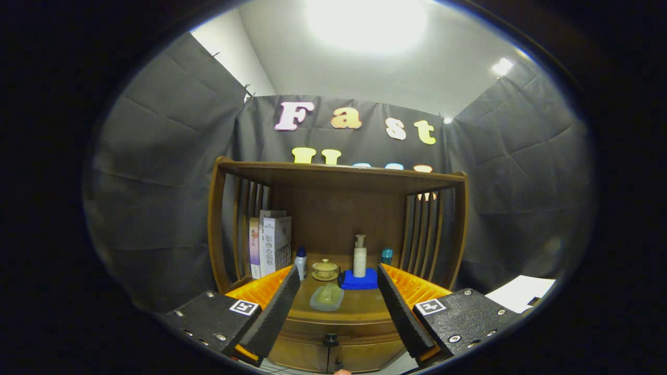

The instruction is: Pull open the drawer, take out the items inside it, and place them on the countertop above the cabinet.

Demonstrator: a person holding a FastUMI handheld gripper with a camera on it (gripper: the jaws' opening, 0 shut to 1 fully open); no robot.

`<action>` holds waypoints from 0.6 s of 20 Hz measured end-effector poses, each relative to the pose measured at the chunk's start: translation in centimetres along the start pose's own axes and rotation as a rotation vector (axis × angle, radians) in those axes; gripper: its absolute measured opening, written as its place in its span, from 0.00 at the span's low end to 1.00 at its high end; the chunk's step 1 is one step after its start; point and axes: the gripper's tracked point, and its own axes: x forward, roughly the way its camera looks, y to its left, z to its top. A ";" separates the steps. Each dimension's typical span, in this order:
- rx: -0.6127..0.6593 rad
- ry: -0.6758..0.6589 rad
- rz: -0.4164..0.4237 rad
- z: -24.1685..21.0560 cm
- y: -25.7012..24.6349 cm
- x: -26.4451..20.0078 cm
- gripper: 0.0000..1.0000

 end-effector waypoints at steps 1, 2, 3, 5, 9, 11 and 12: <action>-0.009 0.002 -0.006 -0.1 -0.2 0.1 0.93; -0.019 0.003 -0.009 -0.3 -0.3 0.2 0.93; -0.030 0.004 -0.013 -0.4 -0.5 0.3 0.94; -0.054 0.019 -0.023 -1.0 -0.7 0.5 0.94; -0.077 0.041 -0.012 -1.7 -0.1 0.8 0.94; -0.075 0.046 -0.010 -1.9 0.0 0.8 0.94; -0.067 0.049 -0.018 -2.0 -0.1 0.8 0.94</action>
